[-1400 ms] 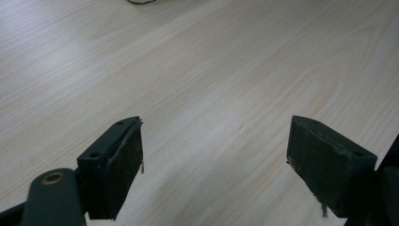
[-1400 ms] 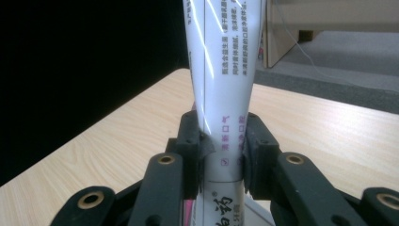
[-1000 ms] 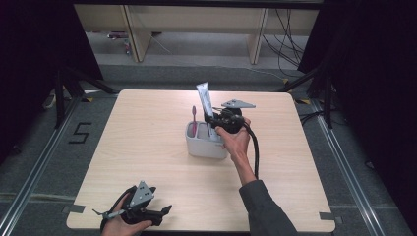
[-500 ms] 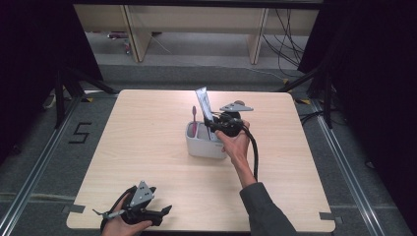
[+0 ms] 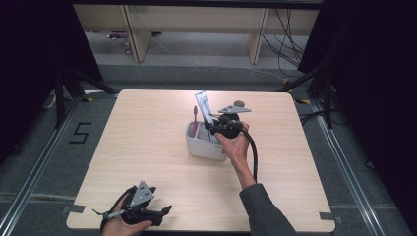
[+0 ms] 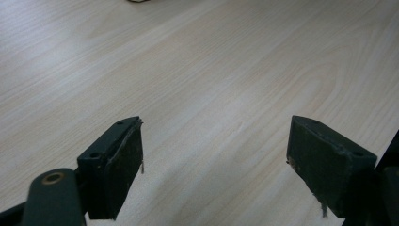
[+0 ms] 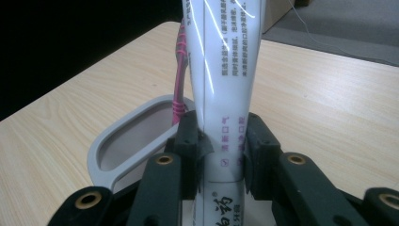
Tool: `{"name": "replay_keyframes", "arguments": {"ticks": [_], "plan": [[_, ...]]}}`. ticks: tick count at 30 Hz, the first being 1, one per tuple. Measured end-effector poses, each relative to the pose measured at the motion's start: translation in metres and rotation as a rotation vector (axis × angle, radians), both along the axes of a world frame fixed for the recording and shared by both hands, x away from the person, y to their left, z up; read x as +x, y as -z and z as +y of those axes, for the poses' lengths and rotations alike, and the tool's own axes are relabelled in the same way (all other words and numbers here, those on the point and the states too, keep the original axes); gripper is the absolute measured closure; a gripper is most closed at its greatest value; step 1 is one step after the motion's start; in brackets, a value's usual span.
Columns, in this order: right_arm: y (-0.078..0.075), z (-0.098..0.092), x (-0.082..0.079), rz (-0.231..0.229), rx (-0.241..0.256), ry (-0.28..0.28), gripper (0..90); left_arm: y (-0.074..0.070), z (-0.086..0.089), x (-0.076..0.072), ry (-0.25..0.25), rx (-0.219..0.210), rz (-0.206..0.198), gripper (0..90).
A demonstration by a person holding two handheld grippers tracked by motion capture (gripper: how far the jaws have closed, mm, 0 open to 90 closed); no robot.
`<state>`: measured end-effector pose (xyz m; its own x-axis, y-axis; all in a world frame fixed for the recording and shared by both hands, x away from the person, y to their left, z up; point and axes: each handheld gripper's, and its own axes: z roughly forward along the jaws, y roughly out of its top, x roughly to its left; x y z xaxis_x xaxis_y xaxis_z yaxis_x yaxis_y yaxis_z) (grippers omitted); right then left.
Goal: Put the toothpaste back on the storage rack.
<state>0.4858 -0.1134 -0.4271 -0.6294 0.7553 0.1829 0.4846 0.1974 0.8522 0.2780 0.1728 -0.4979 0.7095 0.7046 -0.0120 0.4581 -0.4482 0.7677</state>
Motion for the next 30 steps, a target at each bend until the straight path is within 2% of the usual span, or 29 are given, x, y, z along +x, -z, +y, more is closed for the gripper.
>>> {"name": "replay_keyframes", "arguments": {"ticks": [2,4,9,10,13,18,20,21,22,23,24,25,27,30], "plan": [[0.001,0.0,0.001,-0.011,-0.015,-0.011,71.2,0.0,0.0,0.0,0.0,0.002,-0.002,18.5],[0.001,0.001,0.0,0.013,-0.015,0.003,71.1,0.0,0.0,0.0,0.002,0.002,-0.002,18.5],[0.001,0.001,0.001,0.01,-0.028,-0.013,71.1,0.0,0.0,0.0,0.001,0.003,-0.002,18.5],[0.001,0.001,0.0,0.024,-0.017,-0.004,71.1,0.0,0.0,0.0,0.001,0.003,-0.002,18.5],[0.001,0.001,-0.001,0.031,-0.026,0.0,70.9,0.0,0.0,0.0,0.001,0.002,-0.002,18.5],[0.002,0.002,0.0,0.013,-0.041,-0.01,70.4,0.0,0.0,0.0,0.002,0.003,-0.002,18.5],[0.001,0.002,-0.001,0.028,-0.039,-0.007,70.0,0.0,0.0,0.0,0.002,0.003,-0.002,18.5],[0.001,0.002,-0.001,0.03,-0.041,-0.008,69.4,0.0,0.0,0.0,0.002,0.003,-0.002,18.5],[0.0,0.003,-0.003,0.054,-0.03,0.005,68.4,0.0,0.0,0.0,0.001,0.003,-0.001,18.5],[0.001,0.002,-0.002,0.036,-0.034,-0.011,65.3,0.0,0.0,0.0,0.002,0.003,-0.001,18.5],[0.0,0.002,-0.003,0.036,-0.034,-0.012,64.8,0.0,0.0,0.0,0.003,0.006,0.001,18.5],[-0.002,0.002,-0.003,0.017,-0.048,-0.027,64.7,0.0,0.0,0.0,0.004,0.006,0.001,18.5],[-0.005,0.003,-0.006,0.02,-0.037,-0.028,67.0,0.0,0.0,0.001,0.008,0.011,-0.005,18.5],[-0.009,0.002,-0.009,0.031,-0.022,-0.023,59.9,0.0,-0.001,-0.001,0.002,0.007,0.003,18.5]]}}
